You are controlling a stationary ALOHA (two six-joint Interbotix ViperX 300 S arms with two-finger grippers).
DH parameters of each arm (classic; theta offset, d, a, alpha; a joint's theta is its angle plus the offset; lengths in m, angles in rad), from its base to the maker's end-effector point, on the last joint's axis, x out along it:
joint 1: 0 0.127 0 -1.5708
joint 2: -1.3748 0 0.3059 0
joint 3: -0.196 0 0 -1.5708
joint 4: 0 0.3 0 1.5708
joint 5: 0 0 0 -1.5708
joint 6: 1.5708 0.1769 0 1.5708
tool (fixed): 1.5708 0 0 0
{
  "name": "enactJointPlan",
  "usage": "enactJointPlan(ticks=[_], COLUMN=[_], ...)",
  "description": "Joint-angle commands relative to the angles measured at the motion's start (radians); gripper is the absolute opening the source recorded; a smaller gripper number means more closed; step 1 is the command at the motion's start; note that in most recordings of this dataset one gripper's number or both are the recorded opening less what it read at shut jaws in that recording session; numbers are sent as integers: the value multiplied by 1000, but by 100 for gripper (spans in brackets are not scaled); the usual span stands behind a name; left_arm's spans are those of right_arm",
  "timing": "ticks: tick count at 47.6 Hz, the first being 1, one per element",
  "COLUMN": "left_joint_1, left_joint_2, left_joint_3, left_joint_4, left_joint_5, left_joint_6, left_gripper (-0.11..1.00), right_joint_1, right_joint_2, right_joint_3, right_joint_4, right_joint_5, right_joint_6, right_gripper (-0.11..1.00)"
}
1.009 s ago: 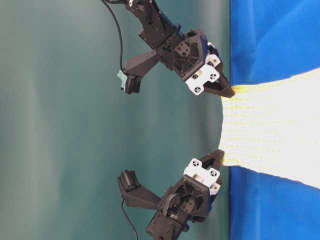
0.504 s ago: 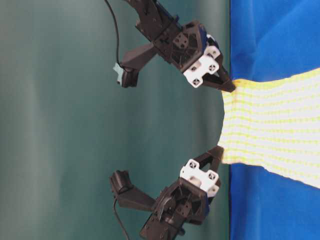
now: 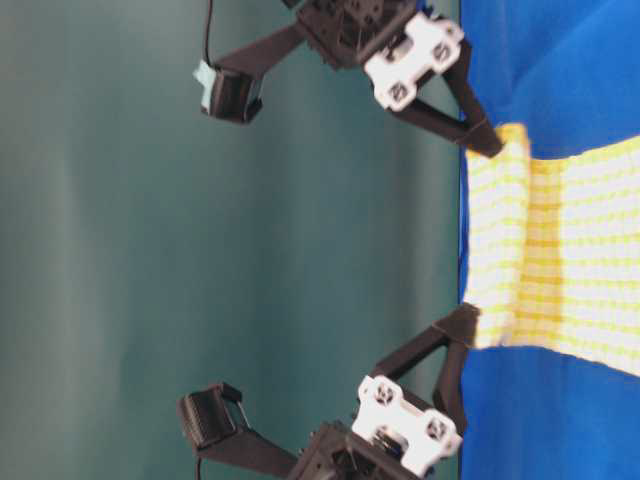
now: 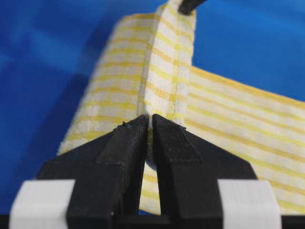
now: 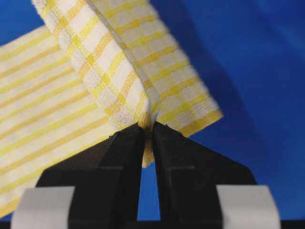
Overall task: Fold the yellow towel.
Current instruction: 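Pull the top end down toward the bottom end, folding the strip, then open both grippers and release the folded towel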
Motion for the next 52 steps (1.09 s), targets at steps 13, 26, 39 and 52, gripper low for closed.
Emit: enactJointPlan(ticks=[13,26,39,52], left_joint_1=[-218,-298,-302,-308], left_joint_2=[-25,-20,-23,8], left_joint_3=[12,14,35,18], left_joint_4=[-2,-3,-3,-3], left_joint_5=[-25,-23,-14,-14], left_joint_6=[-41,-41,-40,-41], left_gripper=[3,3,3,3], right_joint_1=[152,242,276,302], right_joint_2=[-41,-40,-29,3], right_joint_3=[21,28,21,6], right_joint_4=[43,75,77,75], right_joint_5=[-23,-44,-57,-57], right_joint_6=[0,-2,-2,-2], right_gripper=[7,7,7,7])
